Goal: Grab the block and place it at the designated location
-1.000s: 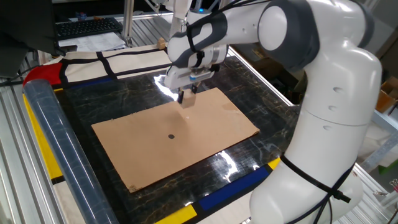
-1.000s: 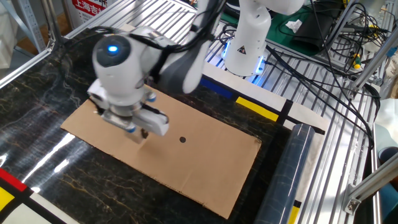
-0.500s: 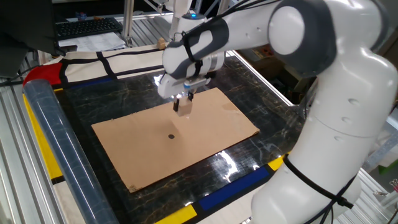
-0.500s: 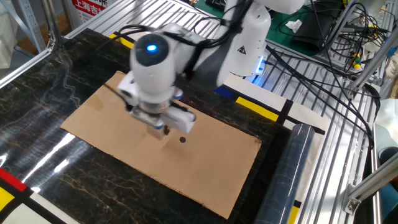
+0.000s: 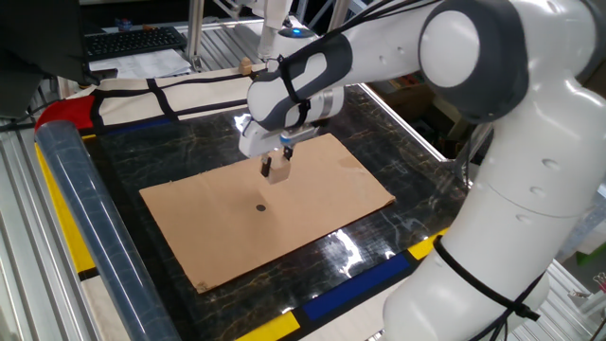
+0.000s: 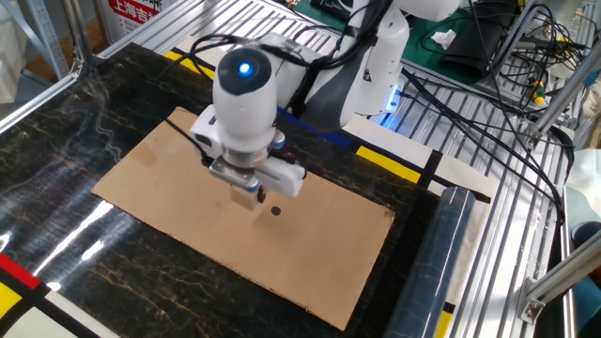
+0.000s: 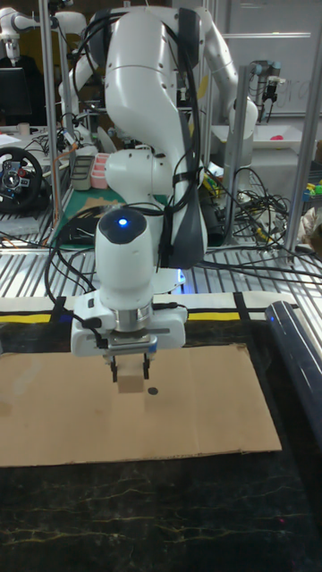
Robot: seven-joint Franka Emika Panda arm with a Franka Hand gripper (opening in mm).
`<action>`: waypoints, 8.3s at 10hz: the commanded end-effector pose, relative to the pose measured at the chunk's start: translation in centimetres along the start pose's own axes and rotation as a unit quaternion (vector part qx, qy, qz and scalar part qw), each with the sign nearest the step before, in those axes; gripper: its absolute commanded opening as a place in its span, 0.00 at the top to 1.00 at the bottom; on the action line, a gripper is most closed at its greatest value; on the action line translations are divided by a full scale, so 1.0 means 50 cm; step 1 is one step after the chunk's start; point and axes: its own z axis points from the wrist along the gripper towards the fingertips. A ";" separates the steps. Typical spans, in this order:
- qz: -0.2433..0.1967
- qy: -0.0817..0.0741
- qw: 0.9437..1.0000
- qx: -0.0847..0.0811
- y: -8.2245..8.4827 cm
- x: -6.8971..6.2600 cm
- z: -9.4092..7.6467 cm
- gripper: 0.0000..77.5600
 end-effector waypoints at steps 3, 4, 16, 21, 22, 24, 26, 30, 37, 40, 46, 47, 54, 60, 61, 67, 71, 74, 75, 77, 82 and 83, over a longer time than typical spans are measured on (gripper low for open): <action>-0.025 -0.018 1.000 0.003 0.010 0.023 0.017 0.99; -0.022 -0.021 1.000 0.003 0.014 0.039 0.021 0.99; -0.012 -0.023 1.000 0.000 0.079 0.042 0.057 0.99; -0.002 0.005 1.000 -0.003 0.079 0.017 0.065 0.99; 0.001 0.010 1.000 -0.003 0.079 0.021 0.068 0.99; 0.003 0.012 1.000 -0.004 0.079 0.033 0.073 0.99; 0.002 0.011 1.000 -0.005 0.079 0.041 0.078 0.99; -0.001 0.008 1.000 -0.009 0.080 0.038 0.084 0.99; 0.002 0.009 1.000 0.000 0.090 0.043 0.101 0.99; 0.007 0.009 1.000 0.001 0.099 0.046 0.099 0.99; 0.013 0.010 1.000 0.000 0.098 0.045 0.101 0.99; 0.012 0.010 1.000 0.000 0.098 0.045 0.102 0.99; 0.017 0.010 1.000 0.000 0.098 0.045 0.103 0.99; 0.018 0.009 1.000 -0.001 0.098 0.045 0.103 0.00; 0.018 0.009 1.000 -0.001 0.098 0.045 0.103 0.00; 0.022 -0.001 1.000 -0.004 0.099 0.043 0.091 0.00; 0.046 -0.023 0.999 -0.009 0.099 0.062 -0.007 0.00; 0.049 -0.019 0.999 -0.004 0.071 0.091 -0.109 0.00; 0.043 -0.014 0.999 -0.003 0.050 0.101 -0.137 0.00; 0.032 -0.012 0.999 -0.002 0.012 0.111 -0.164 0.00; 0.027 -0.009 1.000 -0.002 -0.042 0.154 -0.228 0.00; 0.025 -0.009 1.000 -0.004 -0.063 0.170 -0.251 0.00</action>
